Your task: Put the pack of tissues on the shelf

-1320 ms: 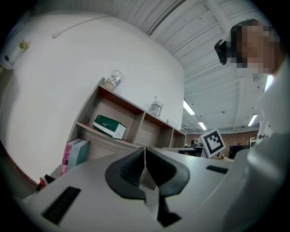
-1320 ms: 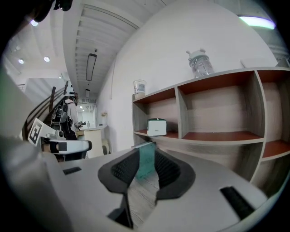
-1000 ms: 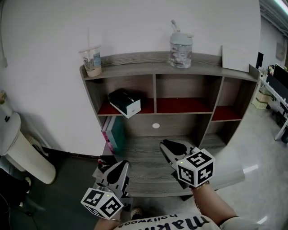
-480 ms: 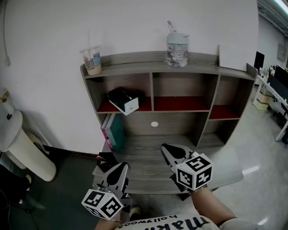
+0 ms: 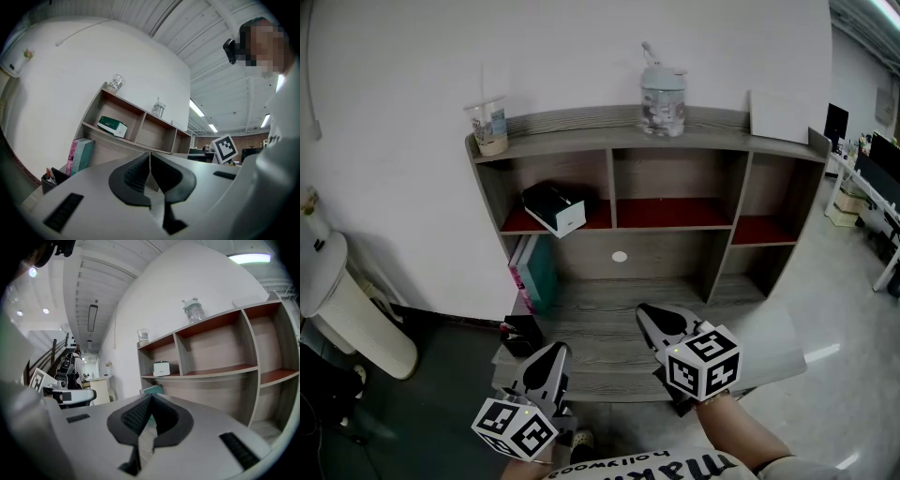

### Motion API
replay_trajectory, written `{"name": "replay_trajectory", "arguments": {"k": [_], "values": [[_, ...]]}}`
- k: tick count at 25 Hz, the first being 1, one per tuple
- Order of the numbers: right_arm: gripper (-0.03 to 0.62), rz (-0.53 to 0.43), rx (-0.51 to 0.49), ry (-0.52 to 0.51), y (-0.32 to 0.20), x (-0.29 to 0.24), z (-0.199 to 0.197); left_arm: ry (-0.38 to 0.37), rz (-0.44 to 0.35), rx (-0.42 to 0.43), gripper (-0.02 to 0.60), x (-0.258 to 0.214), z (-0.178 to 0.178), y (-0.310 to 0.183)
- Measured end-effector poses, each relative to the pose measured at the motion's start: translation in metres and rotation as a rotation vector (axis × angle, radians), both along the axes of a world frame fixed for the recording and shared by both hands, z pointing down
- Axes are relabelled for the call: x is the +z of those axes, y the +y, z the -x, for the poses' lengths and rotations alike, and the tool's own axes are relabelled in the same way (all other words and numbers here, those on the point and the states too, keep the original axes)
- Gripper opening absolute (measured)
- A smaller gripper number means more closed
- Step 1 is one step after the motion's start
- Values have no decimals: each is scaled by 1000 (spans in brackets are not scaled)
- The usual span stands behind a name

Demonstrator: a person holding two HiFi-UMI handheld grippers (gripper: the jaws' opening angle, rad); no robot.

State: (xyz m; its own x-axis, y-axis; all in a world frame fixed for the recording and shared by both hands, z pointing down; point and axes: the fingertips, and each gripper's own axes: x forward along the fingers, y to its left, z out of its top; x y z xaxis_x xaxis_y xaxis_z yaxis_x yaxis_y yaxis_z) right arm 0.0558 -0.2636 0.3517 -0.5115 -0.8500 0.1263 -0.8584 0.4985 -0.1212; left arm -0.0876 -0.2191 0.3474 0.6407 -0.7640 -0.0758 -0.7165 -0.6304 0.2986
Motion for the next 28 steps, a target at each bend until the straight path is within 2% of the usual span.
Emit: {"name": "replay_trajectory", "arguments": {"k": [28], "values": [[8, 70, 2, 75, -1, 30, 0, 7, 37, 19, 23, 17, -4, -5]]}}
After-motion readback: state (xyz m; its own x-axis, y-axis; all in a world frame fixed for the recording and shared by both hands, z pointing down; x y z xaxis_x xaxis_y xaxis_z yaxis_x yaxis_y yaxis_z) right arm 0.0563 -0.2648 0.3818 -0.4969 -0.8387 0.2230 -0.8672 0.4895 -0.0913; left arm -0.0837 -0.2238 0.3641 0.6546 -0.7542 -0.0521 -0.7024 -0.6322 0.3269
